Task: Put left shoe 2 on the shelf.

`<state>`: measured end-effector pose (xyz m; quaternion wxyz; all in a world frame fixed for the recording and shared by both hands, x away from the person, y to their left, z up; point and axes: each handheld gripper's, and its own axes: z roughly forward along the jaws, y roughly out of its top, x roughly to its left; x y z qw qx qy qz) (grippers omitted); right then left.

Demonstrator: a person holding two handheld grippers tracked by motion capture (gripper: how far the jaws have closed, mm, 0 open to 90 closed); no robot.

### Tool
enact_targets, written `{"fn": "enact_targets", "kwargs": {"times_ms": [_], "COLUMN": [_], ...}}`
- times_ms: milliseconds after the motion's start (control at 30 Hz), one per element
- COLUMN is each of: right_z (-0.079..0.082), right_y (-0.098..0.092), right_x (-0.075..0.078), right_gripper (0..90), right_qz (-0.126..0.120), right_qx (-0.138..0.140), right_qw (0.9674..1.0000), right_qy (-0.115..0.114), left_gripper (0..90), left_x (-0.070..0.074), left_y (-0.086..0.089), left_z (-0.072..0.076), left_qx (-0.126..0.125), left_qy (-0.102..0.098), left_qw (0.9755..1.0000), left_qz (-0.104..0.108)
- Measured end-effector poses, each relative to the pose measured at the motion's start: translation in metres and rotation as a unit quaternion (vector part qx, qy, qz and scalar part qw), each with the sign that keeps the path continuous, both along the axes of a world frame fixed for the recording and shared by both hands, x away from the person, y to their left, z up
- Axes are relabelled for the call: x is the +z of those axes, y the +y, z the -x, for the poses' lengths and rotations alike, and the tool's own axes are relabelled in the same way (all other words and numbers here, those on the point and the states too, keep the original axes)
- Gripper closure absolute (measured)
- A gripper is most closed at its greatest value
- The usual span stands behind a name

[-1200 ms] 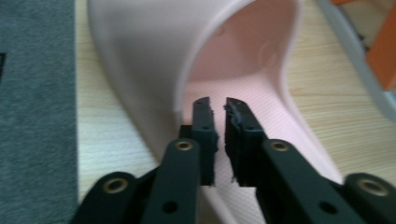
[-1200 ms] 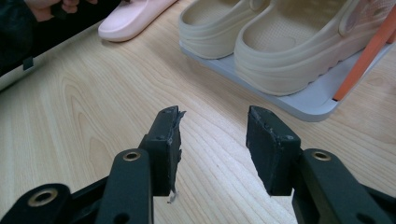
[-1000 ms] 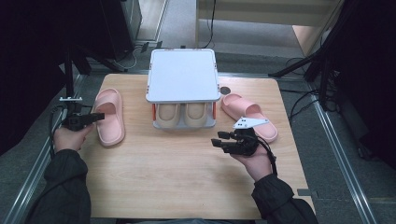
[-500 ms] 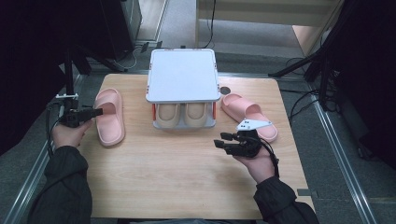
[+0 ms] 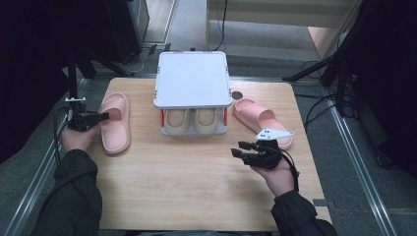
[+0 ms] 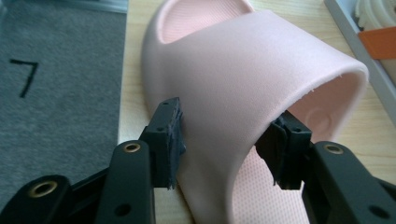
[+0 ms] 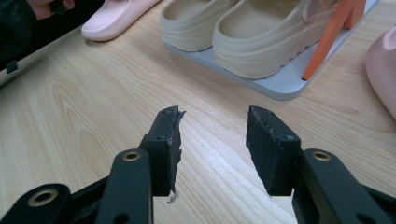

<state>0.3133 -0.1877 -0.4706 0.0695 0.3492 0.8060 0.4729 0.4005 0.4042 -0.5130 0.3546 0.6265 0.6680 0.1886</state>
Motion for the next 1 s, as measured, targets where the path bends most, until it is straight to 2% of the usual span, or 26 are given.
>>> {"fn": "enact_targets", "kwargs": {"times_ms": [133,167,267,300,400,433,467,500,567,600,633,800,1000], "right_z": [0.000,0.000,0.001,0.001,0.001,0.001,0.001,0.001,0.001,0.001,0.001,0.002,0.002], "right_y": [-0.001,-0.001,-0.001,-0.001,-0.001,-0.001,-0.001,-0.001,-0.001,-0.001,0.000,0.001,0.002], "right_x": [0.000,0.000,0.000,0.000,0.000,0.000,0.000,0.000,0.000,0.000,0.000,0.000,0.000], "right_gripper": [55.7,55.7,55.8,55.7,55.7,55.7,55.7,55.7,55.6,55.6,55.4,55.3,55.1], "right_qz": [-0.001,-0.001,-0.001,0.000,-0.001,-0.001,-0.001,-0.001,-0.001,-0.001,-0.001,-0.001,-0.001], "right_qx": [-0.002,-0.002,-0.001,-0.001,0.000,-0.001,0.000,-0.001,0.000,0.000,0.000,0.004,0.009], "right_qw": [1.0000,1.0000,1.0000,1.0000,1.0000,1.0000,1.0000,1.0000,1.0000,1.0000,1.0000,1.0000,1.0000], "right_qy": [-0.001,-0.001,-0.002,-0.002,-0.003,-0.003,-0.003,-0.003,-0.001,-0.001,-0.001,0.000,-0.001], "left_gripper": [67.3,67.3,80.1,81.0,81.1,81.6,82.5,83.3,83.5,83.6,83.5,83.5,83.2], "left_x": [0.001,0.002,0.004,0.003,0.005,0.006,0.010,0.010,0.020,0.020,0.028,0.040,0.067], "left_y": [0.000,0.000,0.001,0.002,0.001,-0.001,-0.002,-0.002,-0.004,-0.004,-0.007,-0.010,-0.016], "left_z": [-0.001,-0.001,0.000,-0.001,-0.001,-0.002,-0.002,-0.002,-0.001,-0.001,0.000,-0.002,-0.014], "left_qx": [0.001,0.004,0.004,-0.002,-0.006,-0.008,-0.009,-0.009,-0.007,-0.007,-0.008,-0.012,-0.016], "left_qy": [0.003,0.003,0.007,0.012,0.014,0.017,0.016,0.016,0.001,0.001,-0.001,-0.001,0.022], "left_qw": [1.0000,1.0000,0.9999,0.9997,0.9996,0.9994,0.9988,0.9988,0.9971,0.9971,0.9976,0.9974,0.9986], "left_qz": [0.004,0.005,0.008,0.023,0.025,0.030,0.046,0.046,0.076,0.076,0.069,0.071,0.046]}}
